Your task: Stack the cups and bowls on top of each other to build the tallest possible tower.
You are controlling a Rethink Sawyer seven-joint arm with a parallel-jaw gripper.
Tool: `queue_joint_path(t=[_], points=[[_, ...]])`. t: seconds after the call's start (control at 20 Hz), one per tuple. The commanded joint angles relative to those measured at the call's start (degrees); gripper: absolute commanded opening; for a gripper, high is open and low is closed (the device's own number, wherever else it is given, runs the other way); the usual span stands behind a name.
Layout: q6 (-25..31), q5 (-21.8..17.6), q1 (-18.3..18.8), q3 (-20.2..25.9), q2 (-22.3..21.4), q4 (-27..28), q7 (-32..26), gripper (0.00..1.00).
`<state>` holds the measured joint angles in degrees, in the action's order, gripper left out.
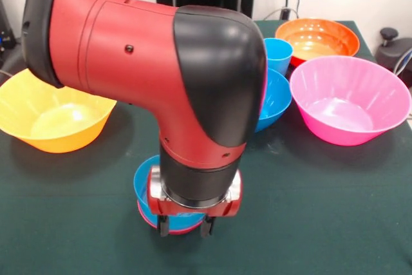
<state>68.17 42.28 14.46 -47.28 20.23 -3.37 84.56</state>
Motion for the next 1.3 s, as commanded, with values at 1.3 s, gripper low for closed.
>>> queue_joint_path(t=[1.3], points=[[4.2, 13.0, -0.5, -9.3, -1.6, 0.0, -14.4, 1.00]])
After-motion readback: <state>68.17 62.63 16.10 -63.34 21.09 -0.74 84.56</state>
